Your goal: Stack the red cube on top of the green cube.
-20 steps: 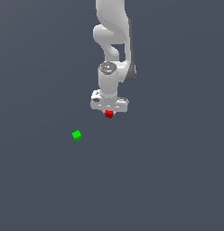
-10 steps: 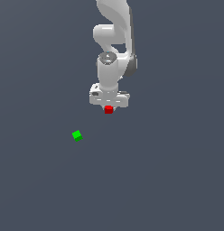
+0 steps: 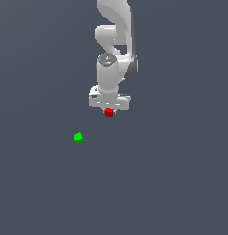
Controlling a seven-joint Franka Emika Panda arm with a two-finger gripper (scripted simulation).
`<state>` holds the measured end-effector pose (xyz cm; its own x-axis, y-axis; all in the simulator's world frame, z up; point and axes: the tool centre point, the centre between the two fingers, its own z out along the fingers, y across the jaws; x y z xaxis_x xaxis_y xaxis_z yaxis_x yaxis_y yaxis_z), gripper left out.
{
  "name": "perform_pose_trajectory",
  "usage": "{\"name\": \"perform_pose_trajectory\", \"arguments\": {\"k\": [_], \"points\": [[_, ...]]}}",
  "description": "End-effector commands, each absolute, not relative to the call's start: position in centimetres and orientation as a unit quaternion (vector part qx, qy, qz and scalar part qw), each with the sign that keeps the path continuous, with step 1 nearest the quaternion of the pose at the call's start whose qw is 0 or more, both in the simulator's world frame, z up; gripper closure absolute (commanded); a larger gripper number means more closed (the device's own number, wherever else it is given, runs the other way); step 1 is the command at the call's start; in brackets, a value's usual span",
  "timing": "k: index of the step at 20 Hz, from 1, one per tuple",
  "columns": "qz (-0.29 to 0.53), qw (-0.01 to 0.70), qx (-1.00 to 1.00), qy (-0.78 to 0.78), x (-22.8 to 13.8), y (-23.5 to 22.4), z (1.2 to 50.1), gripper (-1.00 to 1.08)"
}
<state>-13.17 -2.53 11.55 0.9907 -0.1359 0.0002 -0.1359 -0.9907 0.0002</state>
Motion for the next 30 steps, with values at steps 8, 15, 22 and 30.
{"name": "perform_pose_trajectory", "arguments": {"k": [8, 15, 22, 30], "points": [[0.000, 0.001, 0.998, -0.068, -10.0, -7.6, 9.9, 1.08], [0.000, 0.001, 0.998, -0.068, -6.4, -13.0, 8.2, 1.08], [0.000, 0.000, 0.998, -0.068, -3.6, -17.0, 6.9, 1.08], [0.000, 0.000, 0.998, -0.068, -2.0, -19.2, 6.2, 1.08]]}}
